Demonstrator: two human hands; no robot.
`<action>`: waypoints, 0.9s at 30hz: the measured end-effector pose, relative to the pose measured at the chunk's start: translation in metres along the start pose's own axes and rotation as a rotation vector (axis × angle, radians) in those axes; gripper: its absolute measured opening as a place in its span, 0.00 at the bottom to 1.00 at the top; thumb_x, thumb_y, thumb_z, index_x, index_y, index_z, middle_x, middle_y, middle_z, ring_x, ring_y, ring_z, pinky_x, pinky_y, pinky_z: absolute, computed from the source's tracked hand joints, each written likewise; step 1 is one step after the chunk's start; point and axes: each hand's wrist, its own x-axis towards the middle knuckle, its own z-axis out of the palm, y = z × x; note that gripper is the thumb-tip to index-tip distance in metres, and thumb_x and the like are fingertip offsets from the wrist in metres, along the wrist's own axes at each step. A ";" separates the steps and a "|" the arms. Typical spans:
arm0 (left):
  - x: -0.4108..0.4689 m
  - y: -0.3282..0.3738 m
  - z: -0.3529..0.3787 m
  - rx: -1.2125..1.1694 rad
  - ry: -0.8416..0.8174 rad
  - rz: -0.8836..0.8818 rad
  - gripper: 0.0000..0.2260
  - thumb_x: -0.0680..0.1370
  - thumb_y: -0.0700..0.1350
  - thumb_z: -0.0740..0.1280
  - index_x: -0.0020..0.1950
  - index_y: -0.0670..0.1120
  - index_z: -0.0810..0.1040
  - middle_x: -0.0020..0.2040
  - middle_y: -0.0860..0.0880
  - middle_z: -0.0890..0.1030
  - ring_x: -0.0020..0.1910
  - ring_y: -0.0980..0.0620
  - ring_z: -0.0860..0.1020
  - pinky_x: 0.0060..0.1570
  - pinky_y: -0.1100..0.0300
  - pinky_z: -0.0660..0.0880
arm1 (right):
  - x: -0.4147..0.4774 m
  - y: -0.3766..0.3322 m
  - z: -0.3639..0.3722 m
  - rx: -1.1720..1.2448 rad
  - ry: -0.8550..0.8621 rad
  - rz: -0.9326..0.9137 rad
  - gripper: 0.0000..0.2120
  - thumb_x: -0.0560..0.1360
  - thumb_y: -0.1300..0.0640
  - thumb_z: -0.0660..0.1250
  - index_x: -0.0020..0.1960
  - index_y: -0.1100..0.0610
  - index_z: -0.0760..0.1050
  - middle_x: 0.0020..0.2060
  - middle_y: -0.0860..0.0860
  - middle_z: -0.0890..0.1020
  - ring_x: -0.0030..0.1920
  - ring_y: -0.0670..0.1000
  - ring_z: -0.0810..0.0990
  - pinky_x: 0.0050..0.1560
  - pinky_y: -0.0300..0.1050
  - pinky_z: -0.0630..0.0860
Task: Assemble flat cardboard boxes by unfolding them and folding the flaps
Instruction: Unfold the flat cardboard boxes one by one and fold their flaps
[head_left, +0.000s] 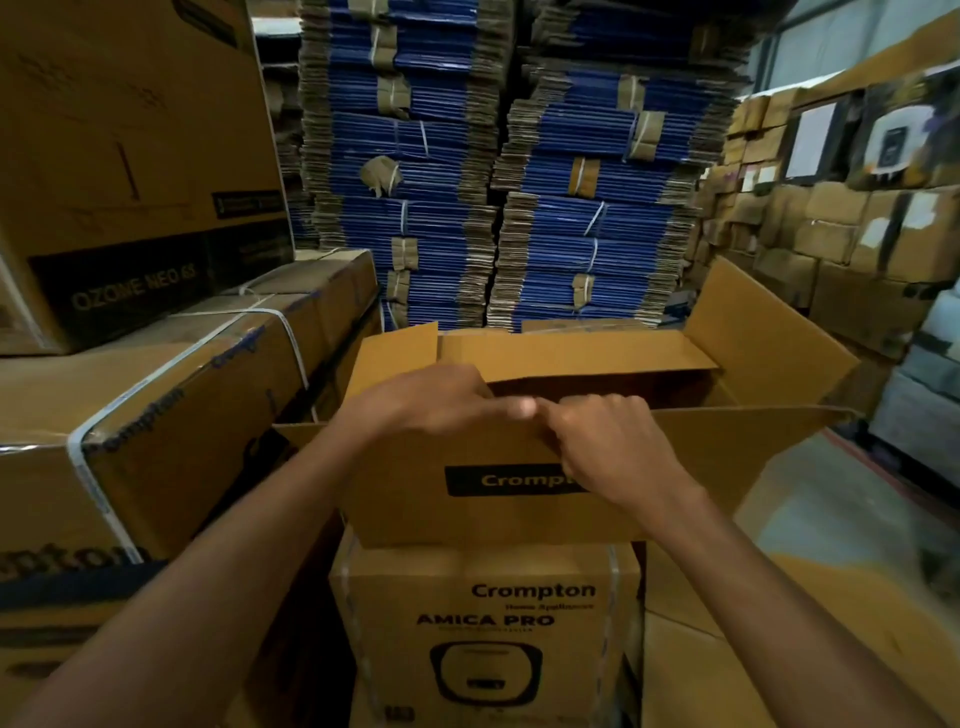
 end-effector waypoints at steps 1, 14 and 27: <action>0.001 -0.003 -0.009 -0.078 -0.095 -0.032 0.33 0.75 0.73 0.52 0.51 0.47 0.82 0.46 0.52 0.82 0.44 0.52 0.81 0.44 0.60 0.75 | -0.005 0.000 0.003 0.006 0.024 -0.007 0.12 0.74 0.59 0.75 0.57 0.53 0.78 0.32 0.48 0.77 0.30 0.50 0.79 0.28 0.43 0.69; 0.019 -0.061 0.001 0.530 0.159 -0.186 0.11 0.83 0.55 0.64 0.54 0.48 0.79 0.54 0.50 0.76 0.49 0.52 0.76 0.49 0.54 0.76 | -0.016 -0.001 0.019 0.085 0.122 -0.012 0.13 0.69 0.58 0.81 0.49 0.56 0.80 0.27 0.49 0.78 0.24 0.49 0.77 0.23 0.41 0.70; -0.039 -0.101 -0.002 0.129 0.777 -0.335 0.11 0.82 0.44 0.66 0.62 0.41 0.80 0.63 0.44 0.77 0.48 0.55 0.74 0.37 0.69 0.69 | 0.039 0.019 -0.041 0.531 -0.619 0.267 0.36 0.72 0.26 0.49 0.59 0.50 0.81 0.50 0.49 0.85 0.49 0.47 0.83 0.57 0.50 0.79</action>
